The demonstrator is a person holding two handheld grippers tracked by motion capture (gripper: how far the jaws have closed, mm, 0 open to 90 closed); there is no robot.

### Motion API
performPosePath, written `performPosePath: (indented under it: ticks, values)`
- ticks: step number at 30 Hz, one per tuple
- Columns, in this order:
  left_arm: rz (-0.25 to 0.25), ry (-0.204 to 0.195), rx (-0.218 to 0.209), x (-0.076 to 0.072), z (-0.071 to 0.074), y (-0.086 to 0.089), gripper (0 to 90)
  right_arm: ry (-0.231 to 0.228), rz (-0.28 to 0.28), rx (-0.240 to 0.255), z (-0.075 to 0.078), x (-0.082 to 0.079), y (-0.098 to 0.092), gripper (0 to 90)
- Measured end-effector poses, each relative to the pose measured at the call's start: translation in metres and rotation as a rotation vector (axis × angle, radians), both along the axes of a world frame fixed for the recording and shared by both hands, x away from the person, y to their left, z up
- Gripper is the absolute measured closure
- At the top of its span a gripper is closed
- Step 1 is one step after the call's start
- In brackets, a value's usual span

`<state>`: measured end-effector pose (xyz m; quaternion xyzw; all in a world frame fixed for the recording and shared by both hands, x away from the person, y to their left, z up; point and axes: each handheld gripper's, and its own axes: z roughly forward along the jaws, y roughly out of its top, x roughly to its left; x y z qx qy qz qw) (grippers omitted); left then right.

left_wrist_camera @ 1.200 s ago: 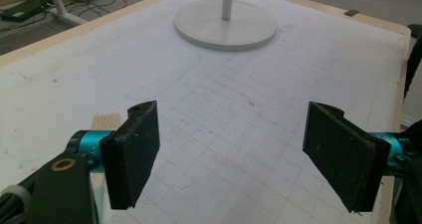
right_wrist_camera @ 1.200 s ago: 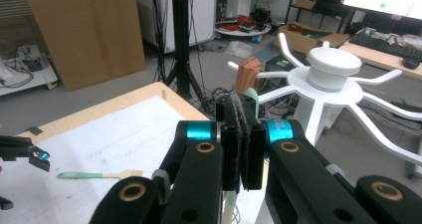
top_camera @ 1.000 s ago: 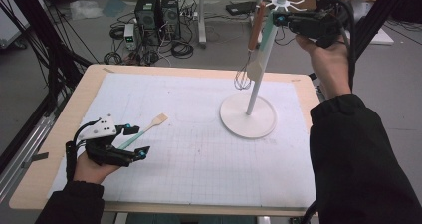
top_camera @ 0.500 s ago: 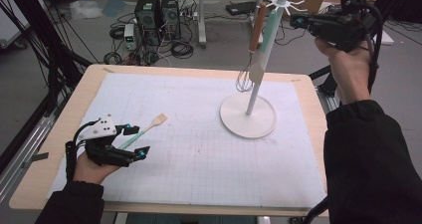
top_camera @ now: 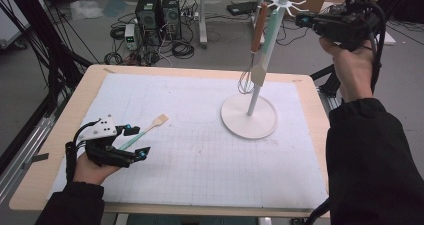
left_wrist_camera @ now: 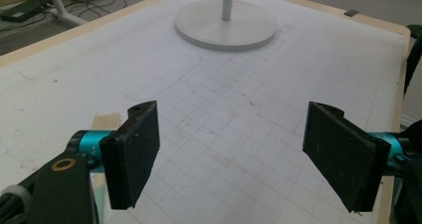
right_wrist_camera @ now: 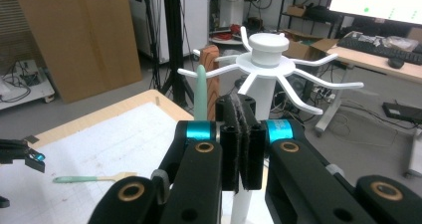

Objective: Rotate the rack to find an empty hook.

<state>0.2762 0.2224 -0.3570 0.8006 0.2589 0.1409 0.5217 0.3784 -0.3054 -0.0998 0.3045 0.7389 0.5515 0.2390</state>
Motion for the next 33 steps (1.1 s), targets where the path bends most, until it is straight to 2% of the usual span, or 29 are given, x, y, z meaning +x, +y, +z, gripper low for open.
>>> performPosePath:
  ticks: [27, 33]
  values:
    - [-0.001, -0.001, -0.002, 0.0, 0.001, 0.0, 22.8, 0.006, 0.026, -0.028, 0.002, -0.002, 0.024, 88.9]
    - [-0.001, -0.004, -0.001, -0.001, 0.002, 0.001, 22.8, 0.007, 0.044, -0.022, 0.003, -0.003, 0.023, 88.7]
